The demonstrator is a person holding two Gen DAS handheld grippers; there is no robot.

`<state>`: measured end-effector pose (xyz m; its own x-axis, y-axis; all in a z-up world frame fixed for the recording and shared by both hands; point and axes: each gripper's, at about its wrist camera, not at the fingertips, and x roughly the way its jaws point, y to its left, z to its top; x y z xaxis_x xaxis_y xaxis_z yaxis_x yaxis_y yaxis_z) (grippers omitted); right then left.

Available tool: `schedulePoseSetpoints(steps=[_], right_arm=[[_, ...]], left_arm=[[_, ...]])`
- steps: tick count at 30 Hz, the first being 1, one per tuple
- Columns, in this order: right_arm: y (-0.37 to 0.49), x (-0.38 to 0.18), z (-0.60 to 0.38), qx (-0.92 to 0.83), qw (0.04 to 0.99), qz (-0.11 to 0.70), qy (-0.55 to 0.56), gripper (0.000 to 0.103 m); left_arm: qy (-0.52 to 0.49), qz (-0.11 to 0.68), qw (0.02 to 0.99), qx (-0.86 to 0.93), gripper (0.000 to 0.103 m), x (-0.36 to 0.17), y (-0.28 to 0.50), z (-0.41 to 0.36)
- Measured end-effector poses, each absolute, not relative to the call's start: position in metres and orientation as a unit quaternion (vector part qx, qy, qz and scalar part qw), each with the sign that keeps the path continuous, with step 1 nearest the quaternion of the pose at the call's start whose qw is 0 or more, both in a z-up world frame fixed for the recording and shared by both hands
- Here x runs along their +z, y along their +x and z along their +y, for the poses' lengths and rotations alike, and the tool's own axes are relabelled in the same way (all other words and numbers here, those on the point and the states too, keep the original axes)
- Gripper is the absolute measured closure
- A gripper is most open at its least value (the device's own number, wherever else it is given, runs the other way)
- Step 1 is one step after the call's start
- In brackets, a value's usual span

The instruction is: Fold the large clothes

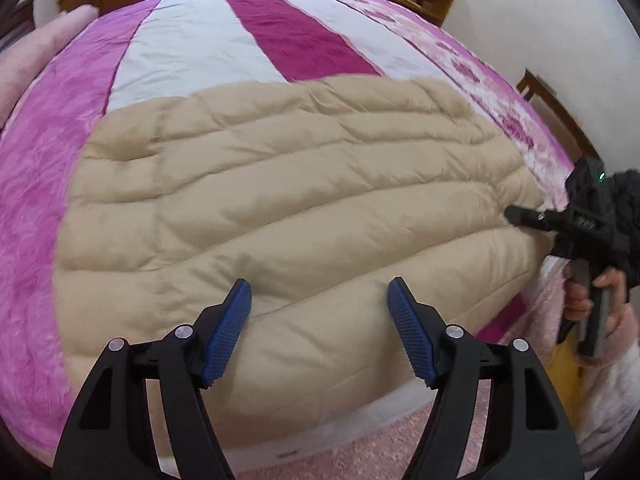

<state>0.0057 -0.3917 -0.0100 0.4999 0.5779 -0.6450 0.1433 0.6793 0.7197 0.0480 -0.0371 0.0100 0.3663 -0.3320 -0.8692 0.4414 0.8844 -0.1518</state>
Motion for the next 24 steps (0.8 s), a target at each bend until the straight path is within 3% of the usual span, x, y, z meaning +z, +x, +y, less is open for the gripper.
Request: schedulePoseSetpoints(steps=[2, 6, 9, 24], right_arm=[[0.006, -0.012, -0.392, 0.147, 0.777, 0.479, 0.381, 0.034], [0.001, -0.004, -0.392, 0.166, 0.777, 0.466, 0.389, 0.059], [-0.005, 0.015, -0.388, 0.185, 0.786, 0.447, 0.385, 0.069], [0.012, 0.121, -0.277, 0.256, 0.826, 0.444, 0.233, 0.075]], left_arm=[[0.076, 0.51, 0.826, -0.23, 0.034, 0.001, 0.049, -0.047], [0.109, 0.514, 0.82, -0.226, 0.033, -0.014, 0.05, -0.055], [0.122, 0.518, 0.817, -0.222, 0.033, -0.022, 0.051, -0.059], [0.14, 0.511, 0.822, -0.209, 0.037, -0.027, 0.047, -0.059]])
